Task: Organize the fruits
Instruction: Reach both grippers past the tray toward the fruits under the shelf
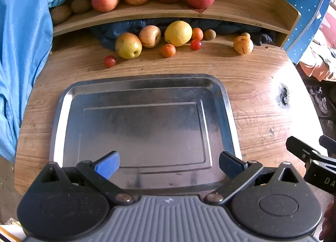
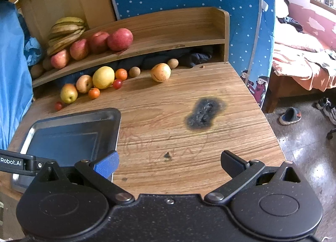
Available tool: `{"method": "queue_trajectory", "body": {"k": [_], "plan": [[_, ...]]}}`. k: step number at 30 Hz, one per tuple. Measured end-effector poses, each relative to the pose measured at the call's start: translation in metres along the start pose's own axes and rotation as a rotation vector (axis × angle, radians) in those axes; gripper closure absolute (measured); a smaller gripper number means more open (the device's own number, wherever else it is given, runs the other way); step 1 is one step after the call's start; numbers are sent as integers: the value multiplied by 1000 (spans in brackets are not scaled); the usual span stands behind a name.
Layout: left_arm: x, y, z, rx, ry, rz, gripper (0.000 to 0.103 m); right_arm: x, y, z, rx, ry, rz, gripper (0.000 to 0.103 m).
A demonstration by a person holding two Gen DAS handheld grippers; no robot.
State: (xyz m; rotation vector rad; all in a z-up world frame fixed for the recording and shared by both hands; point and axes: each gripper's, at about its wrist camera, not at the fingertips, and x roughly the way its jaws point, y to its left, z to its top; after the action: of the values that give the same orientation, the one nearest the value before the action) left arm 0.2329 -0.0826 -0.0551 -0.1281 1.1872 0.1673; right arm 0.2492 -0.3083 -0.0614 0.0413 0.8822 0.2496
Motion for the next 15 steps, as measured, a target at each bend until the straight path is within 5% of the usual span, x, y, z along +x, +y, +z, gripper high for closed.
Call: {"method": "queue_trajectory", "body": {"k": [15], "plan": [[21,56,52,12,-21,-30,0,32,38,32,64,40,-30,1]]}}
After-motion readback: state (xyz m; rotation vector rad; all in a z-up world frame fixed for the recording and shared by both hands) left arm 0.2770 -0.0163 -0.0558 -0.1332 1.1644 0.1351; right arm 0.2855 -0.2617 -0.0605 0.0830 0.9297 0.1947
